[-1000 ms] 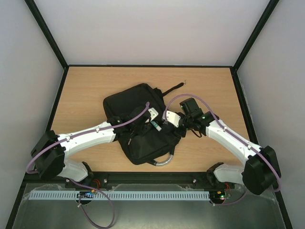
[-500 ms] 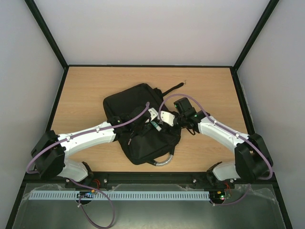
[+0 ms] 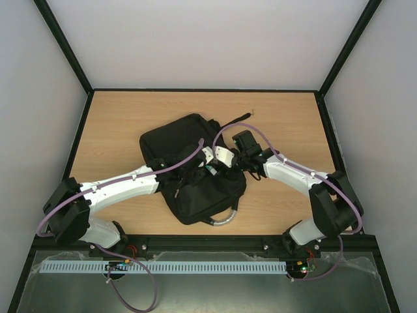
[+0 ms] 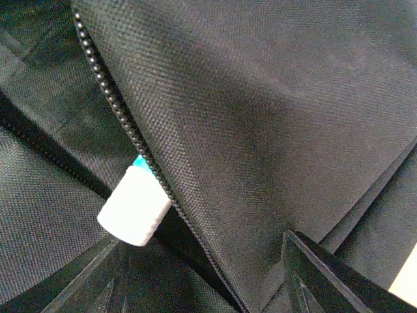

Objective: Pack the student bag
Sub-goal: Place the stationery in the student bag.

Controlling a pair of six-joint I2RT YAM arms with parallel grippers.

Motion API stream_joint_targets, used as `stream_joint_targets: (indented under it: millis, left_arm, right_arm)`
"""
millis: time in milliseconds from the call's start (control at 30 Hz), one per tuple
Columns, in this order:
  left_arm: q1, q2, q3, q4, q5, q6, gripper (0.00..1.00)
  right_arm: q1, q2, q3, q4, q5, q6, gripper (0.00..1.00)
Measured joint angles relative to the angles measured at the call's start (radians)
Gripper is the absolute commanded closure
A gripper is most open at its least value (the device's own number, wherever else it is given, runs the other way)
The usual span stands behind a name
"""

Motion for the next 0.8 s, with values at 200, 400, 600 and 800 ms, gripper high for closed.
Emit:
stream_joint_targets:
  millis: [200,400,600,800]
  left_arm:
    - [0.013,0.000,0.000,0.001,-0.013,-0.018,0.98]
    - [0.026,0.000,0.000,0.005,-0.028,-0.040,0.98]
    - [0.031,0.000,0.005,0.005,-0.041,-0.057,0.98]
    - [0.035,0.000,0.005,0.004,-0.054,-0.072,0.98]
  right_arm:
    - [0.002,0.026,0.005,0.062,0.005,0.072,0.37]
    - [0.014,0.043,0.005,0.127,0.033,0.162,0.37]
    - [0.026,0.047,0.005,0.157,0.055,0.216,0.38]
    - [0.037,0.058,0.005,0.187,0.076,0.256,0.39]
